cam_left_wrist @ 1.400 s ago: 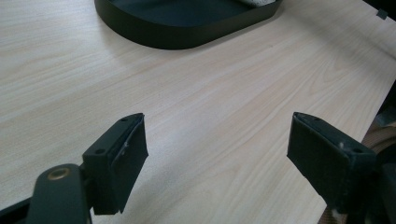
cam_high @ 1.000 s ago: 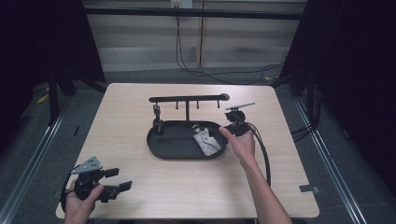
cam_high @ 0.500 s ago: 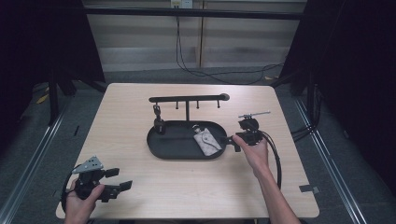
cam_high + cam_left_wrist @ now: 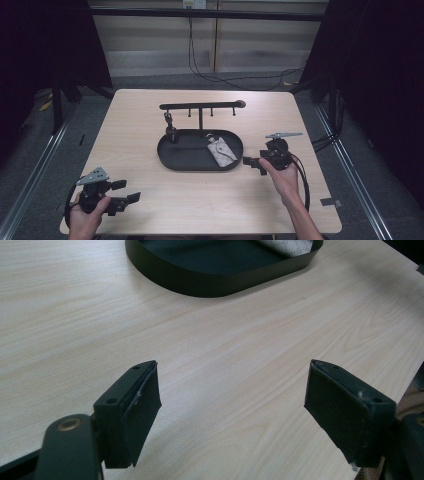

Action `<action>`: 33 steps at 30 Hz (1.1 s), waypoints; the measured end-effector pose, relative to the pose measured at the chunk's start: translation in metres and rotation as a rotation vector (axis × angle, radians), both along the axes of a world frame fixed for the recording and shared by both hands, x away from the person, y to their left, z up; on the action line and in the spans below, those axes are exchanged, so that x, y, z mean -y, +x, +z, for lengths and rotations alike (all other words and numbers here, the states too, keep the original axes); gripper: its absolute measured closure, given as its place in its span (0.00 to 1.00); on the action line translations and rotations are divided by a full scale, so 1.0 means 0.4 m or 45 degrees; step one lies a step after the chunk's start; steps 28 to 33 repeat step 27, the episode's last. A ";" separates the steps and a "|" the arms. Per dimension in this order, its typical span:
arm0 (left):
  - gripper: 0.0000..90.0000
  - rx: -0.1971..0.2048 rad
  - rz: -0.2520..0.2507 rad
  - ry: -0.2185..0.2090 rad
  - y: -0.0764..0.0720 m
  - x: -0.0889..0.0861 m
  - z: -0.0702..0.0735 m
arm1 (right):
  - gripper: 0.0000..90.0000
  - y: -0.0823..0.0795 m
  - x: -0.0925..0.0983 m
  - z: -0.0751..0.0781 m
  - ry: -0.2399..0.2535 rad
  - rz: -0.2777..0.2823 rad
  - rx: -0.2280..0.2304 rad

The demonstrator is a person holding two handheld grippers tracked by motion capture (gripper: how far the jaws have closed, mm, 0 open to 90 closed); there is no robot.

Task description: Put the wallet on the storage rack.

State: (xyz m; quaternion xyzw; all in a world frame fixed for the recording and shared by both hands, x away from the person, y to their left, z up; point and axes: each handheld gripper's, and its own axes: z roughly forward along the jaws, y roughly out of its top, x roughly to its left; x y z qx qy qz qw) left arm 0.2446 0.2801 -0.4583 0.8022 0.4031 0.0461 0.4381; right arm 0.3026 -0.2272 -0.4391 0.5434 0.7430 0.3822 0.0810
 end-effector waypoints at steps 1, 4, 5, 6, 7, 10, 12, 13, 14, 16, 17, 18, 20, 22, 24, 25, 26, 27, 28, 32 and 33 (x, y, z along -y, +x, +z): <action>0.24 0.000 -0.005 0.001 0.000 0.000 0.000 | 0.19 -0.009 0.003 -0.002 -0.010 0.002 -0.003; 0.24 0.001 -0.007 -0.002 0.000 0.001 0.000 | 0.19 -0.037 0.013 -0.008 -0.023 0.009 0.004; 0.24 0.001 -0.006 0.000 -0.001 0.000 0.001 | 0.19 -0.047 0.017 -0.009 -0.031 0.014 0.003; 0.24 0.001 -0.006 -0.002 -0.001 0.000 0.001 | 0.18 -0.056 0.020 -0.012 -0.032 0.024 0.011; 0.24 0.002 -0.004 -0.004 -0.001 0.001 0.001 | 0.18 -0.066 0.022 -0.012 -0.032 0.036 0.012; 0.24 0.008 -0.003 -0.004 -0.002 0.000 0.002 | 0.18 -0.097 0.023 -0.013 -0.063 0.047 0.030; 0.24 0.012 0.002 -0.003 -0.002 0.000 0.003 | 0.18 -0.114 0.029 -0.017 -0.069 0.050 0.045; 0.24 0.010 0.000 -0.002 -0.002 0.000 0.002 | 0.18 -0.122 0.032 -0.020 -0.065 0.042 0.040; 0.24 0.006 0.001 -0.004 -0.002 0.000 0.002 | 0.18 -0.129 0.036 -0.025 -0.076 0.043 0.050; 0.24 0.006 0.002 -0.004 -0.002 0.000 0.001 | 0.18 -0.143 0.044 -0.034 -0.084 0.029 0.041; 0.24 0.004 0.001 -0.005 -0.002 0.000 0.001 | 0.18 -0.151 0.050 -0.039 -0.084 0.025 0.044; 0.24 0.004 0.001 -0.005 -0.002 0.001 0.001 | 0.18 -0.158 0.054 -0.043 -0.093 0.011 0.046; 0.24 0.002 -0.001 -0.004 -0.003 0.002 0.001 | 0.18 -0.172 0.066 -0.052 -0.096 -0.005 0.043; 0.24 0.004 -0.004 -0.001 -0.003 0.002 0.001 | 0.19 -0.185 0.080 -0.061 -0.086 -0.031 0.041; 0.24 0.003 -0.003 -0.005 -0.003 0.002 0.001 | 0.19 -0.193 0.093 -0.069 -0.090 -0.056 0.040; 0.24 0.002 -0.004 -0.005 -0.003 0.002 0.001 | 0.19 -0.195 0.098 -0.072 -0.093 -0.060 0.041; 0.24 0.002 -0.006 -0.005 -0.002 0.002 0.001 | 0.19 -0.195 0.101 -0.076 -0.101 -0.071 0.036; 0.24 0.001 -0.006 -0.007 -0.002 0.001 0.001 | 0.19 -0.192 0.104 -0.082 -0.130 -0.079 0.024; 0.24 0.001 -0.006 -0.007 -0.002 0.001 0.001 | 0.19 -0.192 0.104 -0.082 -0.130 -0.079 0.024; 0.24 0.001 -0.006 -0.007 -0.002 0.001 0.001 | 0.19 -0.192 0.104 -0.082 -0.130 -0.079 0.024; 0.24 0.001 -0.006 -0.007 -0.002 0.001 0.001 | 0.19 -0.192 0.104 -0.082 -0.130 -0.079 0.024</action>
